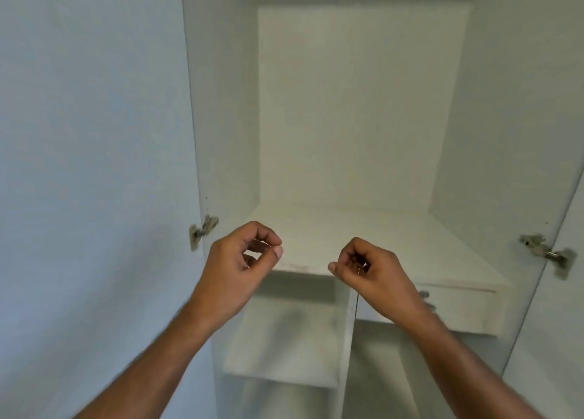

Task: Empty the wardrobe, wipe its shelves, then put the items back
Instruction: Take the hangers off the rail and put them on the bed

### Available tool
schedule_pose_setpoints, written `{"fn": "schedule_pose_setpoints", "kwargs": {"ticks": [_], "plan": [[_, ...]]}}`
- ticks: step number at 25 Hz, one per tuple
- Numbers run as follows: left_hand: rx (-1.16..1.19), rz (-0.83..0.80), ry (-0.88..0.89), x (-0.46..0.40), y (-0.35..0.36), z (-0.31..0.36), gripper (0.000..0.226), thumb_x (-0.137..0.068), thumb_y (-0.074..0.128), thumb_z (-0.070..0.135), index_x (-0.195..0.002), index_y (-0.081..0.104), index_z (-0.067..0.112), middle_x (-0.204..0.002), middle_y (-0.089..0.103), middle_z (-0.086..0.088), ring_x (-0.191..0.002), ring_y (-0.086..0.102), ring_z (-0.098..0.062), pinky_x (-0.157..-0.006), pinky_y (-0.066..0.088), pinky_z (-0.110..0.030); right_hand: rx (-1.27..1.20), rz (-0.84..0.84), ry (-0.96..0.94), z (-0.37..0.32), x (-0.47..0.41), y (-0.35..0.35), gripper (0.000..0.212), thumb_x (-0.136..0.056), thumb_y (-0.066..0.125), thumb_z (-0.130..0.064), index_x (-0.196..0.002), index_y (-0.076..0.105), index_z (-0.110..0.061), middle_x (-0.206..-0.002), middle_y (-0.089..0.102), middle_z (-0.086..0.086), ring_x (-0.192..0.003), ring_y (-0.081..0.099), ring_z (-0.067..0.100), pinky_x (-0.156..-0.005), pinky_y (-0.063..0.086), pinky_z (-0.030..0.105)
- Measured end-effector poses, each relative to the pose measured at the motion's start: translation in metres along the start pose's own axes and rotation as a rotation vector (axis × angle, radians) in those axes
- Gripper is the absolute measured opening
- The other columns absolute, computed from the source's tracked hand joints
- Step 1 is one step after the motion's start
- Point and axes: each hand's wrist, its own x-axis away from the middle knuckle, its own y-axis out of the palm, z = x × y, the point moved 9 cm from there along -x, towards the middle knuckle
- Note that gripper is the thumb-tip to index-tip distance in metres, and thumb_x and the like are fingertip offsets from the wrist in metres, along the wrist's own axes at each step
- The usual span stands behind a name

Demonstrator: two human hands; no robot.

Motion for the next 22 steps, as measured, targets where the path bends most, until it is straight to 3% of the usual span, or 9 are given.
{"fn": "schedule_pose_setpoints", "kwargs": {"ticks": [4,8,12,14,17,22], "plan": [[0.026,-0.002,0.098,-0.070,0.017,0.012,0.012,-0.090,0.072,0.013,-0.085,0.068,0.023,-0.086,0.070,0.013,-0.082,0.067,-0.011,-0.064,0.053,-0.036,0.121,0.068,-0.032,-0.020,-0.041,-0.036,0.018,-0.087,0.077,-0.028,-0.078,0.062,-0.020,-0.070,0.062,-0.014,-0.058,0.049,0.002,-0.058,0.040,0.011],[0.064,0.009,0.166,-0.128,0.031,0.033,0.011,-0.090,0.072,0.018,-0.084,0.067,0.026,-0.087,0.070,0.015,-0.081,0.067,-0.009,-0.068,0.052,-0.030,0.242,0.145,-0.069,-0.038,-0.073,-0.087,0.015,-0.087,0.076,-0.028,-0.081,0.062,-0.024,-0.074,0.064,-0.011,-0.063,0.053,0.003,-0.060,0.044,0.015],[0.116,0.001,0.227,-0.175,0.043,0.066,0.011,-0.094,0.067,0.028,-0.085,0.067,0.023,-0.085,0.070,0.011,-0.080,0.069,-0.016,-0.070,0.055,-0.043,0.309,0.254,-0.104,-0.055,-0.103,-0.148,0.015,-0.087,0.075,-0.030,-0.082,0.062,-0.028,-0.076,0.065,-0.004,-0.070,0.058,0.013,-0.062,0.048,0.021],[0.113,-0.005,0.254,-0.190,0.050,0.084,0.013,-0.094,0.067,0.033,-0.084,0.066,0.024,-0.085,0.069,0.013,-0.081,0.069,-0.017,-0.066,0.054,-0.037,0.350,0.286,-0.114,-0.068,-0.118,-0.169,0.015,-0.087,0.075,-0.030,-0.080,0.062,-0.027,-0.074,0.065,-0.005,-0.067,0.056,0.013,-0.062,0.048,0.023],[0.090,-0.020,0.309,-0.206,0.060,0.102,0.014,-0.093,0.068,0.034,-0.082,0.065,0.025,-0.085,0.068,0.016,-0.077,0.068,-0.016,-0.054,0.044,-0.016,0.387,0.300,-0.118,-0.081,-0.140,-0.186,0.016,-0.087,0.075,-0.031,-0.079,0.063,-0.025,-0.069,0.061,-0.010,-0.060,0.051,0.003,-0.057,0.045,0.016],[0.081,-0.044,0.345,-0.246,0.071,0.118,0.013,-0.092,0.070,0.032,-0.084,0.065,0.024,-0.082,0.069,0.011,-0.067,0.065,-0.025,-0.049,0.042,-0.017,0.423,0.363,-0.064,-0.100,-0.195,-0.241,0.018,-0.085,0.076,-0.036,-0.086,0.066,-0.022,-0.079,0.069,-0.005,-0.065,0.067,0.008,-0.057,0.048,0.021]]}}
